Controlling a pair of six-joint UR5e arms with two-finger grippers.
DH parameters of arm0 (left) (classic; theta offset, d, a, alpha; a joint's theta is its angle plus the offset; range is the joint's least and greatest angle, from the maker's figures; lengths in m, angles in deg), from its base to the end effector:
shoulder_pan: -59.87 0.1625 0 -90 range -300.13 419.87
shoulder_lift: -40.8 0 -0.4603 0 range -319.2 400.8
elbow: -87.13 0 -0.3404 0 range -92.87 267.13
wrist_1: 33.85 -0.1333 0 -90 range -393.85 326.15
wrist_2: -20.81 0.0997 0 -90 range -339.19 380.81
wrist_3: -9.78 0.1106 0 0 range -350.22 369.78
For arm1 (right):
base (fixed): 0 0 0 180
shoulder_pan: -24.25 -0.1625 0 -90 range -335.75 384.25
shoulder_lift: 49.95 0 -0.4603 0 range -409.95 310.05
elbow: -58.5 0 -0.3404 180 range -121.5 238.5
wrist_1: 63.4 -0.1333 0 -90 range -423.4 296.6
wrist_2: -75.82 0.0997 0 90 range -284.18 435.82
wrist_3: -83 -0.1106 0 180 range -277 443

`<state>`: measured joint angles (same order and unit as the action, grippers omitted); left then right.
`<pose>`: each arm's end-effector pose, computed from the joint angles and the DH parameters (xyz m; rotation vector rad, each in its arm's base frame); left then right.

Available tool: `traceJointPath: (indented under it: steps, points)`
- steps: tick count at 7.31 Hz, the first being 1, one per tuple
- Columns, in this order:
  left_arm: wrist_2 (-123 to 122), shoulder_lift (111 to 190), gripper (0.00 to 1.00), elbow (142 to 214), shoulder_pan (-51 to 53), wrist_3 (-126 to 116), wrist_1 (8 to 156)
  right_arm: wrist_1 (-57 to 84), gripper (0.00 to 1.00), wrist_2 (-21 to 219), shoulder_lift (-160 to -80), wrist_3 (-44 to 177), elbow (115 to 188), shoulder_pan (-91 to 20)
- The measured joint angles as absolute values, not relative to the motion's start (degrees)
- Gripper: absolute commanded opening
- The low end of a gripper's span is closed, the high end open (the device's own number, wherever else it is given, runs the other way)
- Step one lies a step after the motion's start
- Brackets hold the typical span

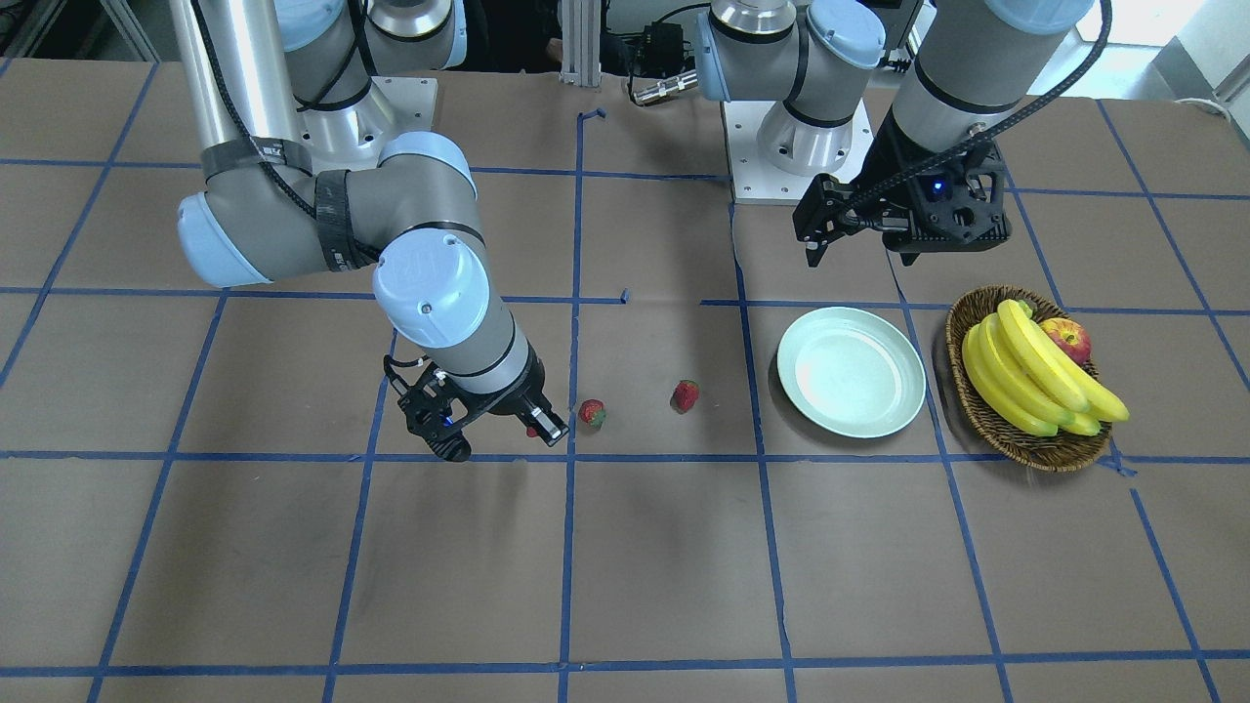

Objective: Collect all strawberries into plate
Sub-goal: 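Carry the last strawberry toward the plate and open the right gripper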

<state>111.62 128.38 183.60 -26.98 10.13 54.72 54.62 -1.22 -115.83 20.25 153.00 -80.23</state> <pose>-0.1088 -0.4213 0.4833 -0.0759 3.1271 0.0722 0.2995 -0.5273 0.3107 1.2132 2.7035 0.2222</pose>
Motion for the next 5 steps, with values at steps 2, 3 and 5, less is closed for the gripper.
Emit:
traceJointPath:
  steps: [2, 3, 5]
  points:
    - [111.40, 128.85, 1.00, 183.66, -26.69, 9.83, 54.59, 55.71, 0.00, -0.92, -116.12, 27.39, 151.87, -83.05]
    - [111.37, 128.94, 1.00, 183.66, -26.57, 9.68, 54.24, 55.93, 0.00, -0.70, -115.88, 30.94, 151.72, -84.72]
    - [111.48, 128.88, 1.00, 183.43, -26.41, 9.67, 53.28, 56.60, 0.00, -0.41, -114.54, 35.16, 151.64, -88.22]
